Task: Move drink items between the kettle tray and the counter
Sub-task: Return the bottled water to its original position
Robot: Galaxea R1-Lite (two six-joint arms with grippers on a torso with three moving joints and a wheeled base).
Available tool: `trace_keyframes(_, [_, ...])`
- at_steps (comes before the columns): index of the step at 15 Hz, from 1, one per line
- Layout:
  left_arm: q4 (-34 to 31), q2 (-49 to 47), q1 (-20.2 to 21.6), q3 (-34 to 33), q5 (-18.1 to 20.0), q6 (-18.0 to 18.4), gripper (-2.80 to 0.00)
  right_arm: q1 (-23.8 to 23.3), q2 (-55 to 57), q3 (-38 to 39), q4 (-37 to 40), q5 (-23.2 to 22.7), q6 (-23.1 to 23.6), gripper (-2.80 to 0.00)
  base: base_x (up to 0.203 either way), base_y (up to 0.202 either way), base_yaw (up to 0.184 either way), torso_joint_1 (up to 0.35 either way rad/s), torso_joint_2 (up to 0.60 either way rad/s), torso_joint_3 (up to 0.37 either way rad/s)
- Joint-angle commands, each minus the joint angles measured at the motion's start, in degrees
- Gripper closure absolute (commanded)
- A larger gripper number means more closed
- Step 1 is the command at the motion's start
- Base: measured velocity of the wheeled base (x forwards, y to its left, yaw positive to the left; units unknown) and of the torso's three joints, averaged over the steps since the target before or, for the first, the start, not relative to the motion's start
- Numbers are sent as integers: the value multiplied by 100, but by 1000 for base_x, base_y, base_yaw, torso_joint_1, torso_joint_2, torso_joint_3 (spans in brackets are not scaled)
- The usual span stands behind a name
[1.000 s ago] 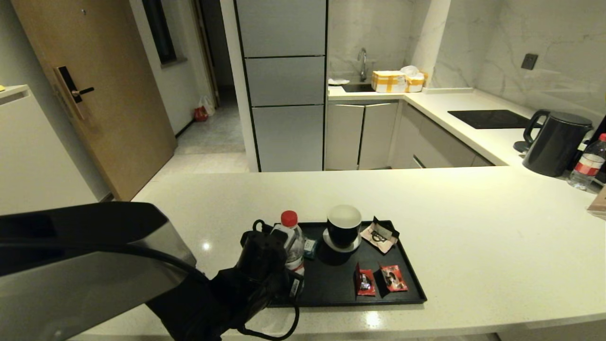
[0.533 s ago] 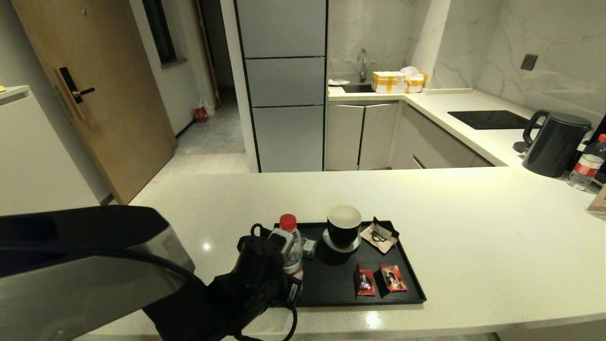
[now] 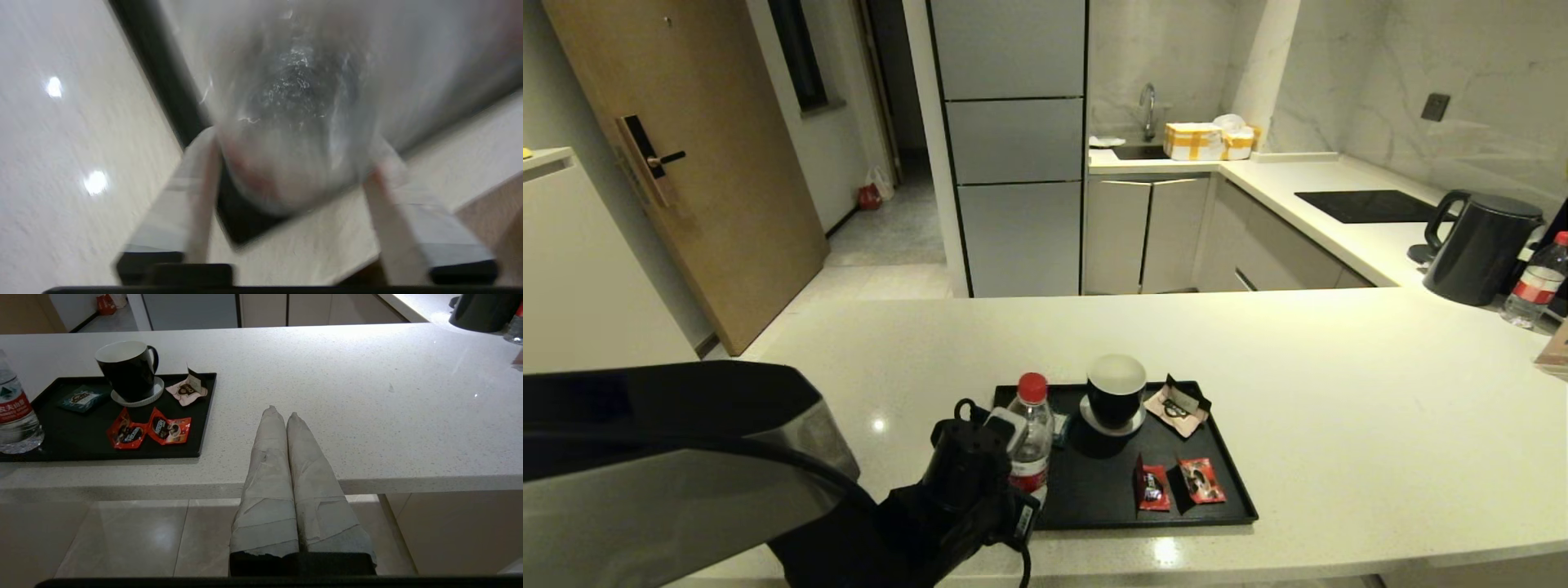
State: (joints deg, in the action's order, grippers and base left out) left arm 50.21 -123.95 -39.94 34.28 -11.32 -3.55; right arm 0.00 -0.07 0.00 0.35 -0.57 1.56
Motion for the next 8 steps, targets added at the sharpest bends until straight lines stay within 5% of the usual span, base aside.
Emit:
trace_keyframes(1, [272, -94, -16, -29, -84, 2, -280, 0, 7, 9, 0, -4, 2, 0, 0, 0, 0, 0, 0, 0])
trace_keyframes(8, [615, -145, -42, -217, -169, 1, -280, 0, 7, 9, 0, -4, 2, 0, 0, 0, 0, 0, 0, 0])
